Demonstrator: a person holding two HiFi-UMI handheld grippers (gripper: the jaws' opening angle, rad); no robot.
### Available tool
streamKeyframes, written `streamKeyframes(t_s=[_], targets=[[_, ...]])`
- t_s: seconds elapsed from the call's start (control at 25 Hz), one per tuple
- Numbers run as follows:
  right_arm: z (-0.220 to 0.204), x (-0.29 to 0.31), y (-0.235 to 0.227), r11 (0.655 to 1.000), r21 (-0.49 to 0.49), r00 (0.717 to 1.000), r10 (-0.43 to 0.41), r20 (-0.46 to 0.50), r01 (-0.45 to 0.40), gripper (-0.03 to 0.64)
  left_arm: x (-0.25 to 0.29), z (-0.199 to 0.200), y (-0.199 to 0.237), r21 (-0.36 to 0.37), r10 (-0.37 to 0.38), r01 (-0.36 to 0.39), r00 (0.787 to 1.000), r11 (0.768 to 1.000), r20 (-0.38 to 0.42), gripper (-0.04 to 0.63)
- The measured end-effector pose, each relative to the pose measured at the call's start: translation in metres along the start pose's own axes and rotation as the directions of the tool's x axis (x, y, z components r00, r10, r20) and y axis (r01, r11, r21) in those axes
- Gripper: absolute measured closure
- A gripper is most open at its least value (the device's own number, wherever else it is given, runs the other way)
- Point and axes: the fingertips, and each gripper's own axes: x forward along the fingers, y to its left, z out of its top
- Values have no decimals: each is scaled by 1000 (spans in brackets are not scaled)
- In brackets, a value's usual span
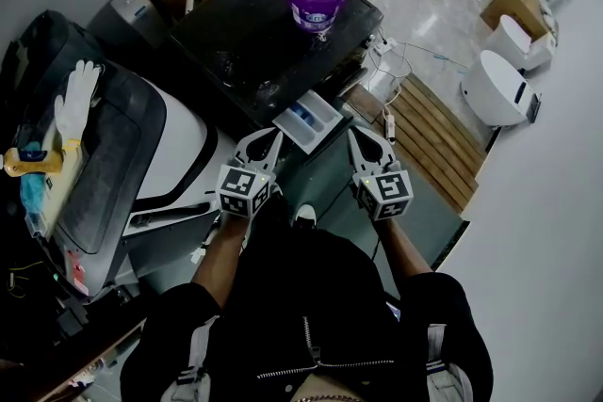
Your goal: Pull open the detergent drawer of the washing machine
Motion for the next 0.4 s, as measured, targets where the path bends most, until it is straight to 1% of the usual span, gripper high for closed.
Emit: streamKeyframes(t_s=[0.4], targets=[[-1, -1, -2, 1000, 0, 1000, 0, 0, 0, 612, 2, 1, -3, -3, -6, 6, 1000, 1000, 7, 574]])
